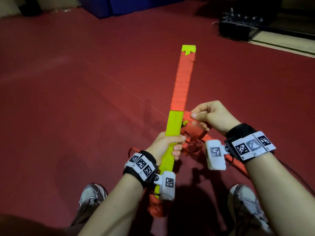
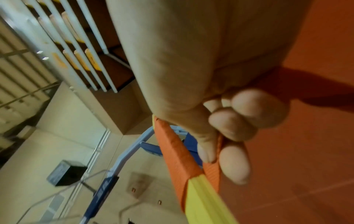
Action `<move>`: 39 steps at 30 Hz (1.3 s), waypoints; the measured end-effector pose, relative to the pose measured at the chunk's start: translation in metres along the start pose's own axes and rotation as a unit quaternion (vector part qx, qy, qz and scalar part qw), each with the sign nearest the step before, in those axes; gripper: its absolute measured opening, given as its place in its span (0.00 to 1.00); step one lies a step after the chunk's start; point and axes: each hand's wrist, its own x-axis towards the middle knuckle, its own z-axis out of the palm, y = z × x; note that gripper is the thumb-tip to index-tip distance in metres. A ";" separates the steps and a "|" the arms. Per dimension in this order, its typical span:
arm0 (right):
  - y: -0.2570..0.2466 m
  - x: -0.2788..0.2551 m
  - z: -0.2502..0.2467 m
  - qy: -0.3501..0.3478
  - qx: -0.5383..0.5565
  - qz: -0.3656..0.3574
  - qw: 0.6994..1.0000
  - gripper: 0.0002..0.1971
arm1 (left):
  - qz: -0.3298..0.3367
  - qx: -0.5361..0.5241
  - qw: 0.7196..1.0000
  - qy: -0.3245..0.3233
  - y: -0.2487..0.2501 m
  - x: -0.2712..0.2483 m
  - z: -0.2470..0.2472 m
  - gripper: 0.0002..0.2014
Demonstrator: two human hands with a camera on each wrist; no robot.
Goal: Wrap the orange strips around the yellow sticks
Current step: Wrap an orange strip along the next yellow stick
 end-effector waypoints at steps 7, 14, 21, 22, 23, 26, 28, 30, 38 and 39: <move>-0.006 0.002 0.026 0.096 -0.160 -0.001 0.982 0.15 | 0.120 0.206 0.950 0.203 -0.007 0.013 0.011 0.14; -0.001 0.001 0.037 0.188 -0.237 -0.020 0.953 0.19 | 0.123 0.457 0.863 0.178 -0.011 0.015 0.021 0.22; -0.003 0.001 0.028 0.088 -0.035 -0.038 0.995 0.19 | 0.021 0.039 0.999 -0.021 -0.007 0.000 0.002 0.08; -0.001 0.002 0.028 0.100 -0.053 -0.038 0.993 0.21 | 0.019 0.032 0.999 -0.026 -0.008 0.000 0.004 0.05; 0.000 0.003 0.028 0.113 -0.073 -0.034 0.990 0.23 | 0.026 0.034 0.999 -0.011 -0.009 0.001 0.007 0.05; 0.001 0.004 0.025 0.127 -0.137 -0.005 0.982 0.22 | 0.072 0.062 0.992 0.082 -0.015 0.009 0.016 0.12; 0.001 0.003 0.025 0.133 -0.157 0.007 0.979 0.19 | 0.117 0.123 0.976 0.138 -0.019 0.015 0.017 0.14; 0.004 0.004 0.026 0.155 -0.179 0.009 0.972 0.17 | 0.151 0.246 0.940 0.182 -0.018 0.020 0.013 0.11; 0.008 0.009 0.014 0.172 -0.178 0.054 0.967 0.07 | 0.108 0.168 0.968 0.151 -0.017 0.022 0.005 0.11; 0.007 0.009 0.012 0.166 -0.183 0.055 0.967 0.07 | 0.089 0.131 0.977 0.141 -0.015 0.021 0.003 0.13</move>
